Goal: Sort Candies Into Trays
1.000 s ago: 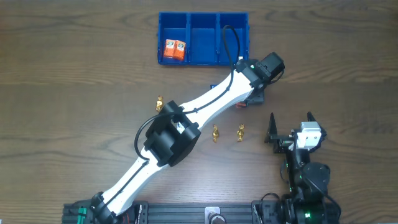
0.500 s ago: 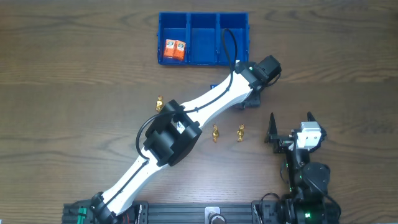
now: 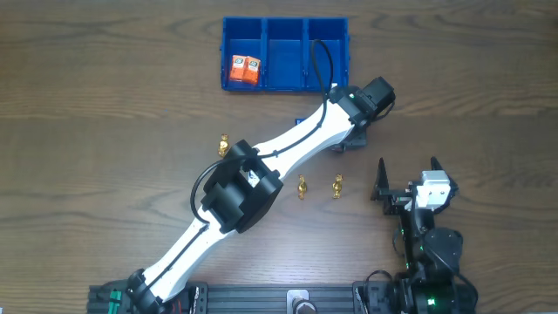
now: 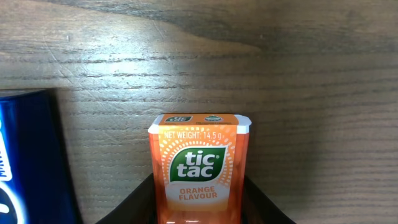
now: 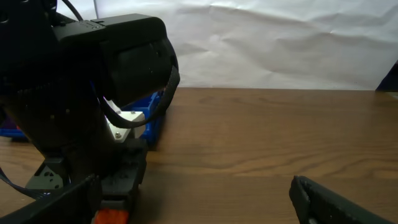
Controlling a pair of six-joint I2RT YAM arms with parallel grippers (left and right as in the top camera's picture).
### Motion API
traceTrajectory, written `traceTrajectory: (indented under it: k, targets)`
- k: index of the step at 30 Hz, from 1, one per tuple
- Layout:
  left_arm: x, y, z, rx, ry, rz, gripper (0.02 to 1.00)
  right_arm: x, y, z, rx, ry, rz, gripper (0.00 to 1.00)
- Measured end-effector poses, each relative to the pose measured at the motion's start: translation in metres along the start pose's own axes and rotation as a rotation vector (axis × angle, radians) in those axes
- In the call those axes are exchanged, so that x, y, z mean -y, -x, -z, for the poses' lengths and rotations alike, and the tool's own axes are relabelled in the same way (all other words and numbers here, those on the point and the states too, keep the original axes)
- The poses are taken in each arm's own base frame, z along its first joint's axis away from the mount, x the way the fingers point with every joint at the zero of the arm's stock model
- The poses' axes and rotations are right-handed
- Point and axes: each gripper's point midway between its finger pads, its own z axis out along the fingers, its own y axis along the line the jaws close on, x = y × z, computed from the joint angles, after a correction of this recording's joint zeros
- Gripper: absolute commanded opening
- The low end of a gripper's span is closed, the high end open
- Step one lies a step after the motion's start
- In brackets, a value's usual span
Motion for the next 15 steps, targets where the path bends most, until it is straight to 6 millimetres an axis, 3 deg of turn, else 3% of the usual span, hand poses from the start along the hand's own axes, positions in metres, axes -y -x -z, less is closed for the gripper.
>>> traceTrajectory:
  k: [4, 7, 9, 11, 13, 15]
  targets:
    - [-0.004, 0.005, 0.003, 0.016, 0.007, -0.006, 0.303, 0.0, 0.0, 0.0, 0.0, 0.0, 0.0, 0.998]
    - [-0.02, 0.027, 0.026, 0.073, 0.018, -0.015, 0.312, 0.0, 0.0, 0.0, 0.0, 0.0, 0.0, 0.998]
    - [-0.033, 0.054, 0.057, 0.142, 0.002, -0.001, 0.312, 0.0, 0.0, 0.0, 0.0, 0.0, 0.0, 0.998]
    - [-0.056, 0.088, 0.102, 0.231, -0.025, 0.027, 0.31, 0.0, 0.0, 0.0, 0.0, 0.0, 0.0, 0.998]
    - [-0.089, 0.122, 0.15, 0.327, -0.044, 0.071, 0.308, 0.0, 0.0, 0.0, 0.0, 0.0, 0.0, 0.998]
    - [-0.123, 0.148, 0.185, 0.401, -0.046, 0.114, 0.308, 0.0, 0.0, 0.0, 0.0, 0.0, 0.0, 0.998]
